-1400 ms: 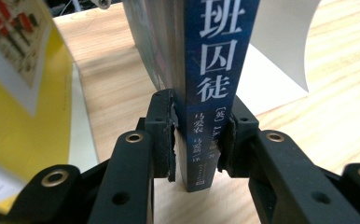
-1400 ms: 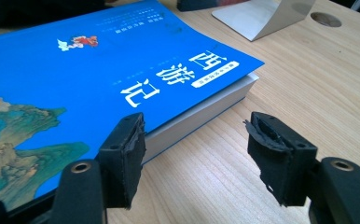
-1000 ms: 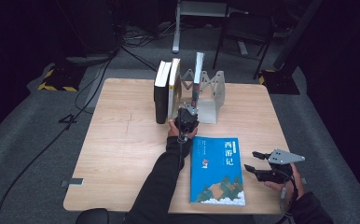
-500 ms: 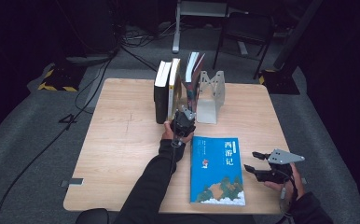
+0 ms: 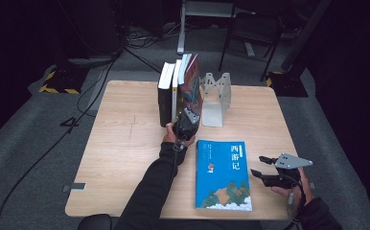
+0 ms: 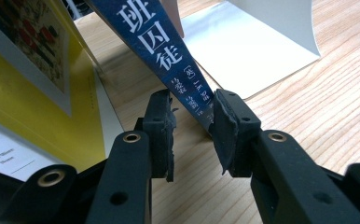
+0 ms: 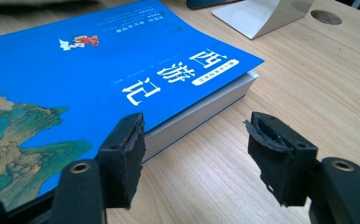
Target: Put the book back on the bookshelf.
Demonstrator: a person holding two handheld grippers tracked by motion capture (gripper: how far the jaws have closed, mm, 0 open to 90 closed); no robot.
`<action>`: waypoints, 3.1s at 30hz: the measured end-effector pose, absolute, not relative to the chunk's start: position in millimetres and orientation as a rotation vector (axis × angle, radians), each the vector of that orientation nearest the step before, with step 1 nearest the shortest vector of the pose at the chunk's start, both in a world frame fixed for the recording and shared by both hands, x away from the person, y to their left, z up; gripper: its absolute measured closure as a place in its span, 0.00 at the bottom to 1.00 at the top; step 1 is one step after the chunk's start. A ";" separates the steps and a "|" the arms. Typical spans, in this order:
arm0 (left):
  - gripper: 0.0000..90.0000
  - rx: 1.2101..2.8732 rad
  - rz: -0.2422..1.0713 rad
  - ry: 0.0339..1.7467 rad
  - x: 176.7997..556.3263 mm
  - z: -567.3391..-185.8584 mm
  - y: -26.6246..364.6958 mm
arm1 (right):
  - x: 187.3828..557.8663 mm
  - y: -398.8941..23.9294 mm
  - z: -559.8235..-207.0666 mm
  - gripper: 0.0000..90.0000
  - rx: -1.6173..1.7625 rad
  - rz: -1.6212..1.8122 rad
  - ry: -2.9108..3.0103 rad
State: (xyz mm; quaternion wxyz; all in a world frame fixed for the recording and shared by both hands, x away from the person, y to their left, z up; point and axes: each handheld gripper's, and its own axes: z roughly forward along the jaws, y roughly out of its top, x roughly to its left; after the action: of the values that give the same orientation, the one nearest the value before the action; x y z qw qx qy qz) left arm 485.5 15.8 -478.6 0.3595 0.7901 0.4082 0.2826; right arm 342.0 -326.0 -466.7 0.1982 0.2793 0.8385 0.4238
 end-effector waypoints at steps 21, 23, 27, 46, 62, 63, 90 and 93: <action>0.75 2.145 0.663 0.818 451.1 -462.8 27.3 | 336.9 -322.4 -463.2 0.41 0.760 1.179 2.384; 0.75 2.153 0.664 0.806 447.8 -462.5 28.7 | 336.5 -321.7 -463.0 0.41 0.757 1.178 2.387; 0.74 2.170 0.636 0.778 436.5 -462.0 38.1 | 332.7 -317.1 -461.1 0.41 0.753 1.193 2.411; 0.68 2.265 0.536 0.606 378.5 -469.7 74.6 | 313.3 -318.8 -466.0 0.41 0.708 1.156 2.490; 0.41 2.374 0.321 0.478 330.7 -483.7 87.7 | 301.8 -335.0 -477.1 0.42 0.738 1.068 2.532; 0.37 2.389 0.336 0.468 327.1 -484.5 87.5 | 301.3 -335.0 -478.7 0.41 0.726 1.055 2.546; 0.20 2.425 0.108 0.368 289.1 -497.9 70.0 | 296.1 -315.3 -492.4 0.39 0.568 1.020 2.676; 0.19 2.417 0.116 0.377 286.3 -498.9 62.6 | 296.5 -315.3 -492.8 0.39 0.572 1.021 2.674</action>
State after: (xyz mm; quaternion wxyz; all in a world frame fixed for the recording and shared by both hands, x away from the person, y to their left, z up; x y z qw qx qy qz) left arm 286.3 62.6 -498.9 0.3396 0.9283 0.1447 0.0447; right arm 296.5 -315.3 -492.8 0.1109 0.1948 0.9105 0.3475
